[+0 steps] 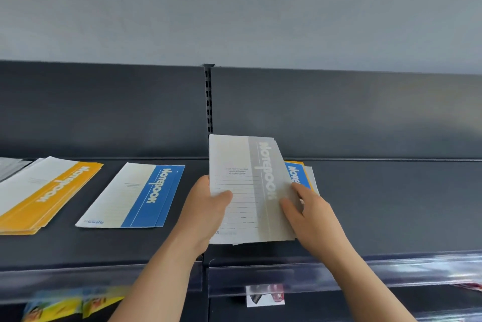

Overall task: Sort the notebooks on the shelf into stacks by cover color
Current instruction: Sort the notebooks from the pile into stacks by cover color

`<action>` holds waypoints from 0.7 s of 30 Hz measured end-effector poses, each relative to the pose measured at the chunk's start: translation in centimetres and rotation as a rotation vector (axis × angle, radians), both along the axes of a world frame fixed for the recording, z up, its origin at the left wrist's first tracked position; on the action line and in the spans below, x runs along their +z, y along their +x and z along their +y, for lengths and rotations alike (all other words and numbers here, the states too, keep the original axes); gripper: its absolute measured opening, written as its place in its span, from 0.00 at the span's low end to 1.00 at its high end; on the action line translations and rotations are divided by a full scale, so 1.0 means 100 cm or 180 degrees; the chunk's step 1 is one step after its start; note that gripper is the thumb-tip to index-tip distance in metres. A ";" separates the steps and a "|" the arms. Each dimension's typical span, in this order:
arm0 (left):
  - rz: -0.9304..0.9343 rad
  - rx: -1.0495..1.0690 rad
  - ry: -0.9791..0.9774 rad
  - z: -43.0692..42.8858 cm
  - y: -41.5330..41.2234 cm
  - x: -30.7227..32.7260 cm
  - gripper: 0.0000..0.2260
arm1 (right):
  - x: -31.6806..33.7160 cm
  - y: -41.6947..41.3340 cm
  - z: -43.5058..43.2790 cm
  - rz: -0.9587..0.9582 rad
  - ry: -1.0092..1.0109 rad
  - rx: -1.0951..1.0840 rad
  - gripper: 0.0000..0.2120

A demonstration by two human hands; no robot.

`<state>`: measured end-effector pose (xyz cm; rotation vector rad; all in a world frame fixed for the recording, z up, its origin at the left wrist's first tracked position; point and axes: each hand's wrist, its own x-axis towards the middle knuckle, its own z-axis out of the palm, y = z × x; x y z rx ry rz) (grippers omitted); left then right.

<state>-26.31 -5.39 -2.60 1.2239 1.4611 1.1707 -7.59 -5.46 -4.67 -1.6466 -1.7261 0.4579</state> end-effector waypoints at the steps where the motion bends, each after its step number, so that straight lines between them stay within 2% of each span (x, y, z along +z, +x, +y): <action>1: -0.0017 0.0067 0.0051 -0.002 -0.003 0.000 0.08 | 0.004 -0.005 0.000 0.0091 0.0075 0.0018 0.10; 5: 0.0047 0.0347 0.0199 -0.010 -0.027 0.001 0.09 | 0.014 -0.031 0.000 0.0518 0.0242 0.0352 0.14; 10: 0.0100 0.0249 0.0140 -0.025 -0.072 0.001 0.17 | 0.012 -0.079 0.003 0.0619 0.0405 0.0513 0.22; 13: 0.0174 0.0272 0.0149 -0.037 -0.107 0.003 0.20 | 0.010 -0.114 0.003 0.0589 0.0482 0.0706 0.22; 16: 0.0159 0.0620 0.0235 -0.051 -0.149 0.004 0.19 | 0.012 -0.157 0.001 0.0651 0.0440 0.0900 0.23; 21: 0.0168 0.1072 0.0441 -0.078 -0.230 0.005 0.16 | 0.013 -0.243 -0.008 0.0796 0.0366 0.1177 0.17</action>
